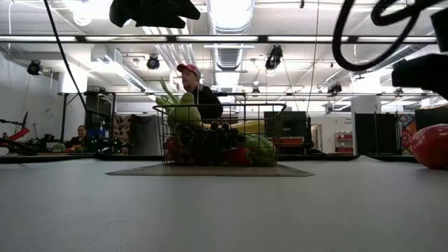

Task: Build produce basket
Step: Put the red chili pepper into the wire basket

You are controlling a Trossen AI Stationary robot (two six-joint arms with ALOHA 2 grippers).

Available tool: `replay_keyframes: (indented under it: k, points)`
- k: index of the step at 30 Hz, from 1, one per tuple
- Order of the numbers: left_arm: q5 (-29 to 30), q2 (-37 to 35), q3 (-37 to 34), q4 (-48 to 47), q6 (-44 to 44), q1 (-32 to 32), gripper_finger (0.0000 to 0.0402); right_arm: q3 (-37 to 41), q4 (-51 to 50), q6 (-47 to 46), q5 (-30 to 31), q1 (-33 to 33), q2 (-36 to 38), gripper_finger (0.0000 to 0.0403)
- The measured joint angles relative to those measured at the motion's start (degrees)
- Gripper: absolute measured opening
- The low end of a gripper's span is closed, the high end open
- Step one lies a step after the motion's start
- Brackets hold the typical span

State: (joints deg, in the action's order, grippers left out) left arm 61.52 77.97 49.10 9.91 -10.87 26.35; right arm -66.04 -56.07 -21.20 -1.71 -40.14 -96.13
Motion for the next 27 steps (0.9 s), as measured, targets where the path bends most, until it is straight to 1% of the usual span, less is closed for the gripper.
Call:
replay_keyframes:
  k: [4, 7, 10, 15, 16, 20, 23, 25, 27]
  points:
    - [0.1, 0.0, 0.0, 0.1, 2.6, 0.0, 0.0235, 0.0, 2.3, 1.0, 0.8, -0.1, -2.5, 0.0292]
    - [0.8, -0.1, 0.0, 0.1, 3.6, 0.0, 0.0235, 0.0, 3.8, 1.5, 0.9, 0.0, -3.3, 0.0270]
    - [0.9, -0.5, 0.0, 0.1, 6.8, 0.0, 0.0235, 0.0, 4.6, 1.7, 1.5, -0.1, -3.3, 0.0216]
    - [3.5, -3.4, 0.0, 0.1, 14.4, 0.3, 0.0235, -0.2, 4.5, 2.6, 1.8, 1.2, -2.4, 0.0090]
    - [3.9, -4.1, 0.0, 0.1, 15.2, 0.3, 0.0235, -0.4, 4.6, 2.8, 1.8, 1.5, -2.1, 0.0075]
    - [3.9, -6.8, -0.1, -0.1, 19.6, 0.3, 0.0235, -2.1, 4.6, 4.9, 1.7, 3.7, -1.3, 0.0074]
    - [4.0, -9.6, -0.1, 0.1, 20.5, 0.6, 0.0235, -4.4, 5.0, 7.5, 1.7, 6.5, -0.6, 0.0074]
    - [4.0, -10.8, -0.9, 0.2, 20.4, 1.3, 0.0235, -5.6, 6.4, 9.0, 1.8, 8.7, 0.2, 0.0074]
    - [3.9, -11.5, -2.3, 0.0, 20.4, 2.0, 0.0235, -6.2, 10.5, 11.2, 1.8, 11.0, 1.2, 0.0074]
